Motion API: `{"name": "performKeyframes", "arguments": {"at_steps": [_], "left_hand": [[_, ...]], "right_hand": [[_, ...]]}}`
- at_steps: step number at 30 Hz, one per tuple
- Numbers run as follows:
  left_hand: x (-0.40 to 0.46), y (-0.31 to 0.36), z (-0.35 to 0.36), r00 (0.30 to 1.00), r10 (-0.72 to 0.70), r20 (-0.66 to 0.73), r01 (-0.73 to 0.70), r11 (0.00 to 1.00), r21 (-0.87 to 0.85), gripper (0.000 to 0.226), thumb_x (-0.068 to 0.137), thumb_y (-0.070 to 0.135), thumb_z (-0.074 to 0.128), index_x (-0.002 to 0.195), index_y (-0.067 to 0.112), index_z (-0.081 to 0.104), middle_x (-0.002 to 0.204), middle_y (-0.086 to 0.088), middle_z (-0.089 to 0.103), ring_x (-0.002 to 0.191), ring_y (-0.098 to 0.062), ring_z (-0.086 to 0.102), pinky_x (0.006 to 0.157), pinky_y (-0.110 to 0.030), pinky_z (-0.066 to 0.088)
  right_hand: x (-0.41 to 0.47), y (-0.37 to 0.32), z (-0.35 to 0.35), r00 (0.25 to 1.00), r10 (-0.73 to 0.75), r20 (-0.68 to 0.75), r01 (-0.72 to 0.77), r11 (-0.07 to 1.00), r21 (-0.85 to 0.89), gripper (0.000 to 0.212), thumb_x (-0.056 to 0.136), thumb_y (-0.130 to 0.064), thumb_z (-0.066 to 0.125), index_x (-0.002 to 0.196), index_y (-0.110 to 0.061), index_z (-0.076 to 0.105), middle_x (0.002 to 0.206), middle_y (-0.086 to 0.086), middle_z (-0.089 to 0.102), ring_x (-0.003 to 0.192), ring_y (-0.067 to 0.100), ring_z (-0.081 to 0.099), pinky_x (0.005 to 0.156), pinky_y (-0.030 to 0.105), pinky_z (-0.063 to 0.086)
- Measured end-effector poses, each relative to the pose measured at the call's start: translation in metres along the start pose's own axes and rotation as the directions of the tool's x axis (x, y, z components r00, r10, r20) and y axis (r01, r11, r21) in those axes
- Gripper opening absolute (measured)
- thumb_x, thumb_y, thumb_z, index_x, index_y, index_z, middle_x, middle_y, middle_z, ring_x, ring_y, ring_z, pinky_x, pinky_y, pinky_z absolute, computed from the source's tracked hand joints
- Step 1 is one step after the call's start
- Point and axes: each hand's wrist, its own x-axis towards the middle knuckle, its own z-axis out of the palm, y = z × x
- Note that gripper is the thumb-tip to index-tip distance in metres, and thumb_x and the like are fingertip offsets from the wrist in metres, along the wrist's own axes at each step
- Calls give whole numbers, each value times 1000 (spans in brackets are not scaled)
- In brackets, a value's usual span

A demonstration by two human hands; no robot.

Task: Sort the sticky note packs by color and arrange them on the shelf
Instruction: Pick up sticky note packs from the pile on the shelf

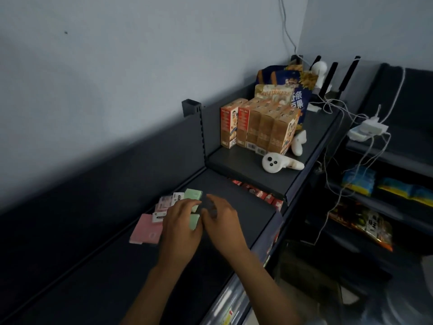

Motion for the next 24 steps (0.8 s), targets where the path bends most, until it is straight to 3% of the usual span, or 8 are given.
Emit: {"name": "performKeyframes", "arguments": {"at_steps": [3,6,10,13,15,17,21,24], "left_hand": [[13,-6,0,999,-44,-24,44,999,15,41,86,9,71,123,24,60,123,11,55,115,-11,52,98,-37,48],[26,-14,0,990,-135,-39,137,989,55,33,92,27,66,123,34,57,123,19,50,113,-5,49,96,-29,44],[40,-21,4,965,-243,-95,252,963,93,33,91,32,67,122,37,56,120,22,48,106,-1,47,94,-30,45],[51,-21,6,955,-280,-103,291,949,122,46,87,19,67,127,36,54,126,19,47,111,-6,47,96,-34,46],[58,-23,10,948,-295,-117,309,941,138,50,86,14,66,130,34,53,128,17,47,113,-8,48,98,-34,45],[60,-22,15,941,-311,-136,328,935,137,49,87,13,65,130,34,54,127,18,47,113,-7,48,99,-33,44],[69,-25,25,931,-313,-187,344,925,161,47,89,7,61,128,33,54,126,17,49,113,-7,49,100,-35,45],[74,-25,32,931,-290,-221,332,925,186,52,88,-3,57,129,30,56,127,14,52,111,-8,49,99,-35,46]], "right_hand": [[24,4,7,998,-53,27,53,999,5,40,95,-15,63,135,-16,59,127,-7,61,110,-6,48,90,-4,31],[51,14,19,994,-69,87,70,998,-8,34,92,-13,65,126,-14,62,112,-14,56,103,-2,50,85,-1,35],[85,36,44,975,-58,216,86,988,-126,18,87,-23,62,104,-20,61,104,-4,63,96,13,57,84,28,49],[108,52,61,947,-45,318,142,946,-291,37,76,-47,39,101,-24,56,104,-3,61,98,19,53,81,28,37],[118,60,70,929,-32,368,180,909,-376,52,69,-52,25,101,-24,55,106,-2,60,101,21,51,80,26,28],[120,67,72,916,-81,394,243,891,-383,57,69,-52,21,104,-25,57,109,-2,61,104,20,50,85,24,31],[126,74,65,901,-141,411,277,915,-293,38,79,-50,45,110,-29,57,110,-10,58,105,14,48,86,18,30],[132,84,59,928,-176,329,270,925,-266,30,81,-47,55,106,-31,55,101,-11,58,98,12,50,81,16,26]]}}
